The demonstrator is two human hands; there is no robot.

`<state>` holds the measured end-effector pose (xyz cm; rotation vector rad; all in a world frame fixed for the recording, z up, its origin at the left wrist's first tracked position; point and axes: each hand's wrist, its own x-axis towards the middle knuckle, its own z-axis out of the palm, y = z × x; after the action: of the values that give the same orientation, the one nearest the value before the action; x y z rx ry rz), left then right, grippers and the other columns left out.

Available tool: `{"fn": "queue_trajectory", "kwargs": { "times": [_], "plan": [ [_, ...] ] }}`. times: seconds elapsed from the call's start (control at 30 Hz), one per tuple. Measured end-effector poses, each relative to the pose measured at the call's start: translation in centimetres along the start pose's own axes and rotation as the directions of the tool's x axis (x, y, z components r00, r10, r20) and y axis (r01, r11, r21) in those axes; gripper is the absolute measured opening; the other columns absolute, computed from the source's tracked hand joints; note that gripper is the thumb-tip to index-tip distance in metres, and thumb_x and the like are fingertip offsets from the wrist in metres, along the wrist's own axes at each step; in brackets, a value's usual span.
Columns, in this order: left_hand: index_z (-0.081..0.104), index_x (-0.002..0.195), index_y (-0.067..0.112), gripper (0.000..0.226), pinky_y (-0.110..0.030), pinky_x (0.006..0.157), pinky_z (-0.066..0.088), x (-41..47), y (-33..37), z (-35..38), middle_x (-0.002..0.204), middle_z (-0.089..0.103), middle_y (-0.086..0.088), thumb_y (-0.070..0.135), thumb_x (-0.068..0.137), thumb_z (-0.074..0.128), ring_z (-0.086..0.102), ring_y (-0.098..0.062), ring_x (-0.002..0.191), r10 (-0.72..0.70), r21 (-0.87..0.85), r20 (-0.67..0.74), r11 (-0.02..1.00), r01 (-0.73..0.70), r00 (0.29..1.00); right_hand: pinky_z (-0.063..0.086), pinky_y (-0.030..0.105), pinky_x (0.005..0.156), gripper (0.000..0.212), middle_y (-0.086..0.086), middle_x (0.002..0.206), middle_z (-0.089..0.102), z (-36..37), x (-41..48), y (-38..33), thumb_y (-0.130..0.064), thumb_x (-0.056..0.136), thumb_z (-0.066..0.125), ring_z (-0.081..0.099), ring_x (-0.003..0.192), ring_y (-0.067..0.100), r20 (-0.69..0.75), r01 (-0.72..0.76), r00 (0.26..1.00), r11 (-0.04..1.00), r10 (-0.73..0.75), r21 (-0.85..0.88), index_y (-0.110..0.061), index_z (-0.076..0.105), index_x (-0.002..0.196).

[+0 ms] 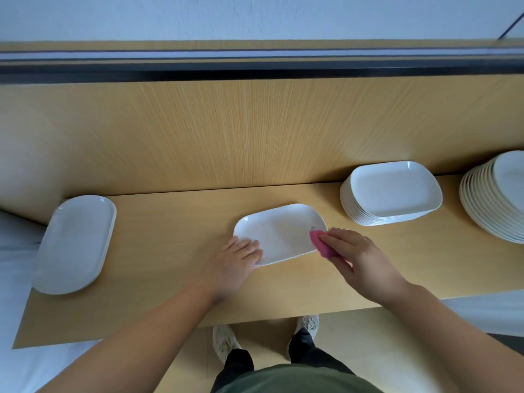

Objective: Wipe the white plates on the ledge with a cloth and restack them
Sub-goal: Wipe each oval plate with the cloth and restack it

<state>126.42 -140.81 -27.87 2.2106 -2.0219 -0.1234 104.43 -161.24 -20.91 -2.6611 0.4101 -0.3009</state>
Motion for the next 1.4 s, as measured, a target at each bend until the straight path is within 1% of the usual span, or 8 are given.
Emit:
{"fn": "queue_trajectory", "kwargs": {
  "times": [0.17,0.37,0.6,0.73,0.9,1.07,1.3,1.4],
  "plan": [
    [0.067,0.101,0.006,0.03,-0.031,0.087,0.042,2.1,0.5,-4.1,0.103,0.069,-0.006,0.023,0.097,0.043,0.066,-0.024,0.095,-0.22,-0.272,-0.074,0.943,0.192,0.973,0.043,0.035,0.099,0.038,0.003,0.124,0.063,-2.4,0.6,-1.3,-0.021,0.093,0.055,0.057,0.118,0.022,-0.179,0.071,0.981,0.997,-0.072,-0.014,-0.01,0.062,0.128],
    [0.036,0.086,0.014,0.023,-0.034,0.055,0.022,3.0,1.2,-8.6,0.062,0.033,0.006,0.03,0.103,0.034,0.032,-0.018,0.06,-0.45,-0.523,-0.035,0.769,0.368,0.892,0.046,0.049,0.099,0.038,0.007,0.131,0.06,-4.0,2.3,-1.6,-0.018,0.095,0.055,0.056,0.124,0.027,-0.277,0.169,0.946,0.986,-0.166,-0.015,-0.006,0.059,0.131],
    [0.049,0.094,0.022,0.016,-0.032,0.063,0.036,2.3,1.9,-8.8,0.076,0.056,-0.008,0.029,0.102,0.037,0.047,-0.02,0.07,-0.6,-0.71,0.04,0.545,0.446,0.799,0.046,0.05,0.098,0.037,0.007,0.129,0.061,-3.0,3.3,-1.8,-0.016,0.096,0.056,0.056,0.123,0.028,-0.289,0.231,0.931,0.973,-0.223,-0.008,-0.007,0.057,0.132],
    [0.051,0.093,0.018,0.019,-0.021,0.06,0.034,2.2,1.9,-8.3,0.077,0.056,-0.002,0.026,0.103,0.037,0.046,-0.016,0.071,-0.622,-0.709,0.089,0.509,0.488,0.778,0.046,0.051,0.097,0.037,0.005,0.128,0.062,-2.0,3.5,-1.7,-0.013,0.094,0.061,0.057,0.122,0.027,-0.254,0.245,0.938,0.97,-0.236,0.004,-0.007,0.06,0.13],
    [0.052,0.092,0.017,0.022,-0.029,0.061,0.036,2.6,0.3,-8.0,0.075,0.053,0.004,0.03,0.102,0.038,0.047,-0.015,0.07,-0.656,-0.695,0.21,0.421,0.583,0.725,0.048,0.049,0.096,0.035,0.001,0.13,0.061,-0.7,4.4,-1.4,-0.023,0.098,0.055,0.056,0.123,0.026,-0.173,0.24,0.957,0.971,-0.235,0.008,-0.015,0.058,0.132],
    [0.049,0.113,0.026,0.025,-0.026,0.062,0.045,2.4,-1.5,-7.9,0.098,0.061,0.005,0.022,0.089,0.054,0.06,-0.016,0.086,-0.615,-0.61,0.385,0.39,0.69,0.688,0.048,0.046,0.096,0.035,-0.004,0.129,0.061,1.0,6.6,-1.8,-0.029,0.099,0.047,0.054,0.124,0.024,-0.082,0.23,0.97,0.973,-0.231,-0.022,-0.019,0.058,0.131],
    [0.058,0.104,0.021,0.015,-0.034,0.074,0.05,2.0,-2.2,-7.0,0.094,0.064,0.004,0.02,0.09,0.06,0.06,-0.017,0.087,-0.641,-0.632,0.34,0.387,0.672,0.688,0.049,0.04,0.084,0.034,-0.001,0.123,0.063,5.3,11.9,-4.2,-0.027,0.095,0.048,0.056,0.119,0.029,0.105,0.31,0.948,0.945,-0.299,-0.101,-0.02,0.061,0.126],
    [0.058,0.094,0.02,0.005,-0.03,0.064,0.045,2.3,-2.4,-6.6,0.084,0.061,0.004,0.02,0.089,0.06,0.056,-0.017,0.077,-0.64,-0.614,0.356,0.389,0.687,0.681,0.053,0.048,0.079,0.034,0.003,0.125,0.062,7.1,12.5,-4.1,-0.027,0.095,0.05,0.055,0.12,0.032,0.227,0.317,0.931,0.942,-0.286,-0.11,-0.018,0.06,0.126]
  ]
}}
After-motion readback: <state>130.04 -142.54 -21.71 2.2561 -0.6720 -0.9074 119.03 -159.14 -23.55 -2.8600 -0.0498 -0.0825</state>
